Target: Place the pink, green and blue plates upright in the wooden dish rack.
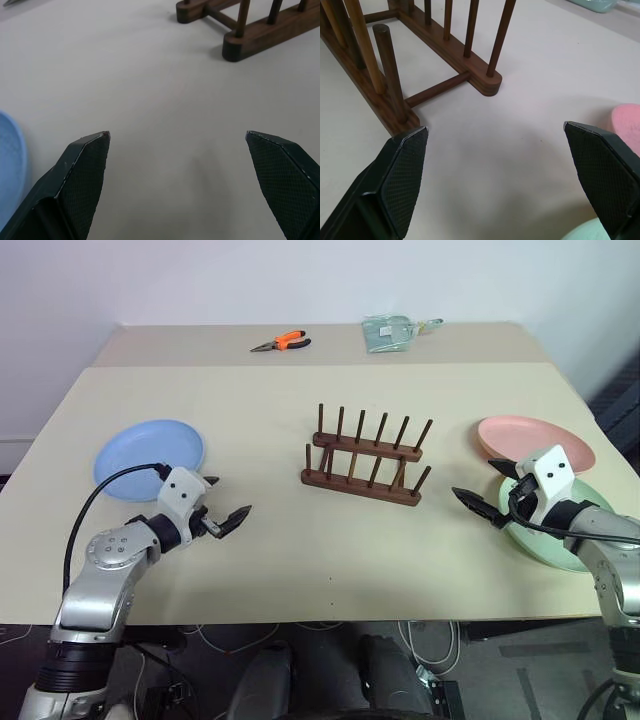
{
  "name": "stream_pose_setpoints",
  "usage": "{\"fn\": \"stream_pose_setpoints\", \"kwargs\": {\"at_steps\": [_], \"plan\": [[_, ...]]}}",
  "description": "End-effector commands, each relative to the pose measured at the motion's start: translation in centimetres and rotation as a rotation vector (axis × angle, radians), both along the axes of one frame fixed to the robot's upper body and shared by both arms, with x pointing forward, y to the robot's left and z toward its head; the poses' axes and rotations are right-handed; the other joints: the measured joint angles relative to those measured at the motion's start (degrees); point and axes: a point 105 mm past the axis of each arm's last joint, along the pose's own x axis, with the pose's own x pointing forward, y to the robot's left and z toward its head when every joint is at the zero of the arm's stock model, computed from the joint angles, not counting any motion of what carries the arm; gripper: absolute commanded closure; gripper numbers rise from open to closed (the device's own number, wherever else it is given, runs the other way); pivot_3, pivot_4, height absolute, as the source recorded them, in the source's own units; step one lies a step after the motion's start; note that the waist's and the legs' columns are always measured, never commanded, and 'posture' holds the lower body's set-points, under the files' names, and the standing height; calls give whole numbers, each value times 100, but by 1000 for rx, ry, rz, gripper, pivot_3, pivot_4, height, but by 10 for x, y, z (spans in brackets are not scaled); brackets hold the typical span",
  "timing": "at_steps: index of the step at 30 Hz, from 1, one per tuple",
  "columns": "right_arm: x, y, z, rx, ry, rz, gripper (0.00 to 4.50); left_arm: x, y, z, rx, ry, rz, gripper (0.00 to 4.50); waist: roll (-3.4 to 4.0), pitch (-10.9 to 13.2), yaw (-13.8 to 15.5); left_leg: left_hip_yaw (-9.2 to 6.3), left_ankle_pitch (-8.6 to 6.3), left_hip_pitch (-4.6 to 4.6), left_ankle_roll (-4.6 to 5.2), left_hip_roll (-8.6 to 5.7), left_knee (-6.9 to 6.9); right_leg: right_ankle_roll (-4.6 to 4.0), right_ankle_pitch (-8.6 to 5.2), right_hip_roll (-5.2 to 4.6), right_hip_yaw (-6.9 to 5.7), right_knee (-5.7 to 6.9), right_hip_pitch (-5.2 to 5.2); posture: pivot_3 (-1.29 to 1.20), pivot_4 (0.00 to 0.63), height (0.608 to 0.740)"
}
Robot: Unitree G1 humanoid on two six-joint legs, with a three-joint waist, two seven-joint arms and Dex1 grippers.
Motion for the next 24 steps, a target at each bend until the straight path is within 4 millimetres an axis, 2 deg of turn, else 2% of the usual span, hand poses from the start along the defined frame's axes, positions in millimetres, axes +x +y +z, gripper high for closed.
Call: {"fn": "stream_pose_setpoints", "kwargs": {"at_steps": [1,5,10,16,19,24], "plan": [[3,0,14,-20,-63,-1,52,1,1,7,2,-35,-10,54,0,0,1,0,0,0,0,0,0,0,0,0,0,0,0,0,150,740],[4,4,14,-21,-71,2,52,2,-3,5,-5,-28,-29,54,0,0,1,0,0,0,0,0,0,0,0,-1,0,0,0,0,150,740],[-3,20,6,37,-7,68,52,11,-25,-6,3,23,-162,54,0,0,24,0,0,0,0,-1,1,0,0,-1,-1,-1,1,0,150,740],[-13,33,-6,44,1,56,52,47,-63,-17,88,40,-338,54,-1,-1,114,1,0,-1,0,-5,4,18,11,-2,-3,-2,2,0,150,740],[-22,37,-8,56,-17,19,52,71,-93,-21,111,67,-438,54,-2,-1,177,1,0,-4,0,-8,5,19,12,-2,-4,-2,1,0,150,740],[-38,41,-13,54,-40,-47,52,91,-125,-21,141,77,-509,54,-10,-3,147,-4,-2,-10,4,-14,8,26,10,-10,-15,-19,8,0,150,740]]}}
